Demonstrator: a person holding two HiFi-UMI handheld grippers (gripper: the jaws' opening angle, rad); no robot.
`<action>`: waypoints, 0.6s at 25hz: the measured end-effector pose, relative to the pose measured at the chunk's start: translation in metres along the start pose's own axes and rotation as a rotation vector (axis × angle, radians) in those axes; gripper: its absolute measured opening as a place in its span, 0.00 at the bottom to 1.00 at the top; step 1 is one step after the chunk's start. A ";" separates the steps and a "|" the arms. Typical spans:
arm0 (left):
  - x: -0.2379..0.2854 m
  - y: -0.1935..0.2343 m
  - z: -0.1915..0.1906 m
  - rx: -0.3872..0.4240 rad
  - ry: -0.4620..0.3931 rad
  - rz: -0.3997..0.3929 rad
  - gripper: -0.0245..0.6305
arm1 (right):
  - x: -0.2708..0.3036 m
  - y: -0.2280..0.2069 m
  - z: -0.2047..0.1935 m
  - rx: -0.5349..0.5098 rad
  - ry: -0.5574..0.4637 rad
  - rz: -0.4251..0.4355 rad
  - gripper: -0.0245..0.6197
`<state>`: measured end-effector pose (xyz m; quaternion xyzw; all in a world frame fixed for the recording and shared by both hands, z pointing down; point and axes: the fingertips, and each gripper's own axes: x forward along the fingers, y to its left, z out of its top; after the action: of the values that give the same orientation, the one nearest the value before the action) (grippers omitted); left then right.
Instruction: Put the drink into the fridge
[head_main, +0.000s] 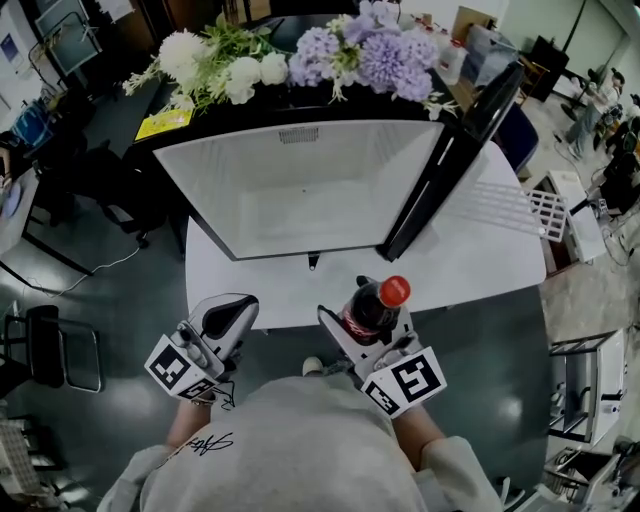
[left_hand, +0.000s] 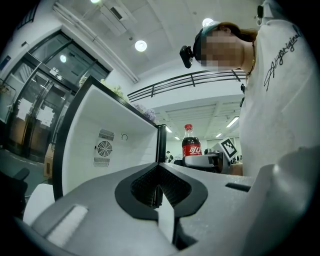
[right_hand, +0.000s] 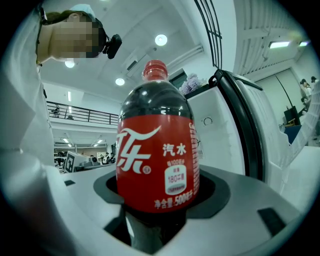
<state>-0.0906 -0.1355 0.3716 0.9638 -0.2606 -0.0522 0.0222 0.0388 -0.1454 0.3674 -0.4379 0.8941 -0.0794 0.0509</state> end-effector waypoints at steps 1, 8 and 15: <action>0.002 0.001 0.000 -0.001 -0.001 0.003 0.04 | 0.002 -0.001 0.001 -0.002 -0.002 0.006 0.53; 0.013 0.005 0.008 0.013 -0.006 0.041 0.04 | 0.013 -0.012 0.008 -0.017 -0.011 0.063 0.53; 0.020 0.005 0.010 0.019 0.000 0.082 0.04 | 0.017 -0.026 0.003 -0.019 0.028 0.100 0.53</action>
<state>-0.0766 -0.1498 0.3601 0.9524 -0.3004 -0.0489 0.0152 0.0488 -0.1745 0.3686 -0.3922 0.9161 -0.0742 0.0382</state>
